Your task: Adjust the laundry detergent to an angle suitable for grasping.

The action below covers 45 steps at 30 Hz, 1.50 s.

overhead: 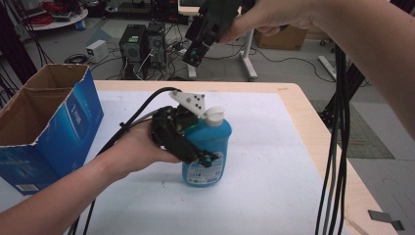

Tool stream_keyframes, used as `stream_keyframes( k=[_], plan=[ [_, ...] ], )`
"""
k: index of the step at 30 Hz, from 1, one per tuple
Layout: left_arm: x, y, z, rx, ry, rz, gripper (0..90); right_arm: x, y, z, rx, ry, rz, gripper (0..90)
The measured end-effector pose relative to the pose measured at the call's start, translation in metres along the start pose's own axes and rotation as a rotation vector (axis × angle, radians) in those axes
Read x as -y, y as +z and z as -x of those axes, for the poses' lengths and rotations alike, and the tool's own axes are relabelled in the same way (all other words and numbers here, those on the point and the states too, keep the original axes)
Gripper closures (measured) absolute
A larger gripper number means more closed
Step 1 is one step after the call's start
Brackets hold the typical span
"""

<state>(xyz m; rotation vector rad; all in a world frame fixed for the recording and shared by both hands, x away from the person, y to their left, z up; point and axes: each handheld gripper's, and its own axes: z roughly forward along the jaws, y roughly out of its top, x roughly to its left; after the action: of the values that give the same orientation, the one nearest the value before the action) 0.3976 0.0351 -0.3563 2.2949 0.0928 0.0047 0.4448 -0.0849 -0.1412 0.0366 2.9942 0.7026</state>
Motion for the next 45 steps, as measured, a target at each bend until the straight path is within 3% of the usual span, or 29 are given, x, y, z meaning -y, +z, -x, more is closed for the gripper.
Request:
stream_keyframes(
  k=[3,5,9,16,17,19,22,23,25,26,30,31,36,38,41,42,45],
  plan=[
    [0.011,-0.003,0.002,0.009,0.008,-0.009,44.5,-0.001,0.002,0.001,-0.003,-0.001,-0.003,20.8],
    [0.016,-0.005,0.003,0.01,0.017,0.01,44.5,-0.002,0.004,0.001,-0.005,0.001,-0.007,20.8],
    [0.018,-0.005,0.004,0.015,0.014,0.037,44.4,-0.003,0.006,0.002,-0.006,0.002,-0.009,20.8],
    [0.021,-0.003,0.004,0.027,0.064,0.04,43.4,-0.001,0.006,0.002,-0.005,0.004,-0.014,20.8],
    [0.021,-0.003,0.005,0.017,0.052,0.031,42.8,-0.001,0.006,0.002,-0.003,0.005,-0.014,20.8],
    [0.021,-0.002,0.006,-0.028,0.033,-0.001,28.8,-0.001,0.006,0.002,-0.005,0.002,-0.014,20.8],
    [0.021,-0.005,0.008,-0.039,0.01,-0.012,22.2,-0.001,0.008,0.003,-0.008,0.003,-0.012,20.8],
    [0.022,-0.012,0.012,-0.059,-0.01,-0.025,20.6,-0.001,0.009,0.003,-0.009,0.004,-0.013,20.8],
    [0.022,-0.012,0.012,-0.059,-0.01,-0.025,20.5,-0.001,0.009,0.003,-0.009,0.003,-0.012,20.8],
    [0.024,-0.033,0.02,-0.102,-0.04,-0.043,20.5,-0.001,0.009,0.003,-0.012,0.003,-0.009,20.8],
    [0.025,-0.051,0.023,-0.146,-0.066,-0.072,20.5,0.0,0.01,0.004,-0.012,0.003,-0.007,20.8],
    [0.024,-0.071,0.022,-0.256,-0.122,-0.129,20.5,0.001,0.012,0.005,-0.013,0.005,-0.01,20.8],
    [0.022,-0.101,0.007,-0.422,-0.22,-0.233,20.5,0.004,0.019,0.009,-0.012,0.024,-0.015,20.8],
    [0.023,-0.111,-0.002,-0.453,-0.259,-0.257,20.4,0.005,0.023,0.011,-0.01,0.026,-0.021,20.8],
    [0.023,-0.115,-0.007,-0.465,-0.278,-0.261,20.5,0.006,0.025,0.011,-0.01,0.028,-0.026,20.8],
    [0.024,-0.122,-0.017,-0.51,-0.315,-0.286,20.5,0.007,0.031,0.013,-0.013,0.037,-0.037,20.8],
    [0.024,-0.124,-0.025,-0.518,-0.337,-0.321,20.4,0.008,0.037,0.014,-0.018,0.044,-0.045,20.8]
  ],
)
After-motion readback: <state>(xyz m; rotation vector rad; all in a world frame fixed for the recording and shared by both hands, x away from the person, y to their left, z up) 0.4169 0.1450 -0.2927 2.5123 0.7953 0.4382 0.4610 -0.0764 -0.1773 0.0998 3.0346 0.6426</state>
